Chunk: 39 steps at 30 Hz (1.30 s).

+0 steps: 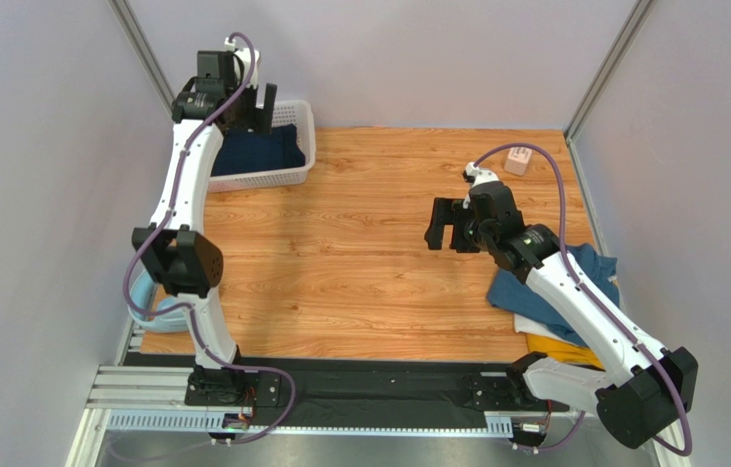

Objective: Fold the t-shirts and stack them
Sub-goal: Grab crumpled tshirt from bin with the left arm

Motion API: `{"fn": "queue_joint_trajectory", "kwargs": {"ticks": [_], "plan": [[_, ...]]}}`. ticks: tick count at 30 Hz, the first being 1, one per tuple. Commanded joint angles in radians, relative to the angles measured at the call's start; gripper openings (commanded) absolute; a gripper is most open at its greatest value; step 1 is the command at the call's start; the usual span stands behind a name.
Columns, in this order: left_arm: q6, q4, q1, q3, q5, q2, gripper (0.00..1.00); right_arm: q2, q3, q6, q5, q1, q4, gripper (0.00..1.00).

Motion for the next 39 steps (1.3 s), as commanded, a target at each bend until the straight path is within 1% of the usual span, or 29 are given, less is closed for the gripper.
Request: {"fn": "queue_joint_trajectory", "kwargs": {"ticks": [1, 2, 5, 10, 11, 13, 14, 15, 17, 20, 24, 28, 33, 36, 37, 39], "plan": [[-0.035, -0.068, 0.011, 0.172, -0.075, 0.159, 1.0, -0.025, 0.02, 0.004, 0.021, 0.006, 0.028, 1.0], [-0.034, -0.066, 0.011, 0.19, -0.083, 0.217, 1.0, -0.032, 0.017, 0.004, 0.018, 0.006, 0.028, 1.0], [-0.022, -0.059, 0.012, 0.245, -0.115, 0.32, 1.0, -0.055, 0.0, 0.004, 0.004, 0.006, 0.04, 1.0], [-0.045, -0.033, 0.042, 0.37, -0.149, 0.466, 1.0, -0.126, -0.07, 0.002, -0.039, 0.007, 0.082, 0.99], [-0.032, 0.004, 0.043, 0.368, -0.163, 0.495, 1.0, -0.141, -0.081, -0.002, -0.039, 0.007, 0.098, 0.99], [-0.025, 0.065, 0.052, 0.31, -0.167, 0.5, 1.0, -0.18, -0.121, -0.008, -0.085, 0.007, 0.123, 0.99], [-0.02, 0.128, 0.057, 0.28, -0.163, 0.494, 1.0, -0.19, -0.135, -0.008, -0.094, 0.007, 0.149, 0.99], [-0.017, 0.15, 0.059, 0.241, -0.154, 0.495, 0.99, -0.207, -0.147, -0.005, -0.104, 0.007, 0.158, 0.99], [0.003, 0.184, 0.06, 0.232, -0.151, 0.515, 0.99, -0.215, -0.176, 0.002, -0.115, 0.007, 0.184, 0.99], [0.009, 0.188, 0.06, 0.262, -0.151, 0.565, 1.0, -0.209, -0.188, 0.011, -0.146, 0.007, 0.201, 0.99], [0.024, 0.199, 0.06, 0.261, -0.126, 0.612, 0.99, -0.194, -0.187, 0.013, -0.171, 0.007, 0.208, 0.99], [0.028, 0.213, 0.06, 0.261, -0.118, 0.654, 0.88, -0.186, -0.184, 0.018, -0.18, 0.007, 0.209, 0.99], [0.037, 0.225, 0.06, 0.261, -0.112, 0.685, 0.82, -0.187, -0.191, 0.022, -0.189, 0.007, 0.212, 0.98], [0.037, 0.228, 0.06, 0.261, -0.111, 0.688, 0.67, -0.181, -0.193, 0.024, -0.195, 0.007, 0.217, 0.98], [0.037, 0.228, 0.062, 0.259, -0.109, 0.688, 0.56, -0.178, -0.19, 0.024, -0.198, 0.007, 0.217, 0.98], [0.037, 0.228, 0.06, 0.259, -0.106, 0.687, 0.42, -0.172, -0.188, 0.025, -0.197, 0.007, 0.214, 0.98]]}}
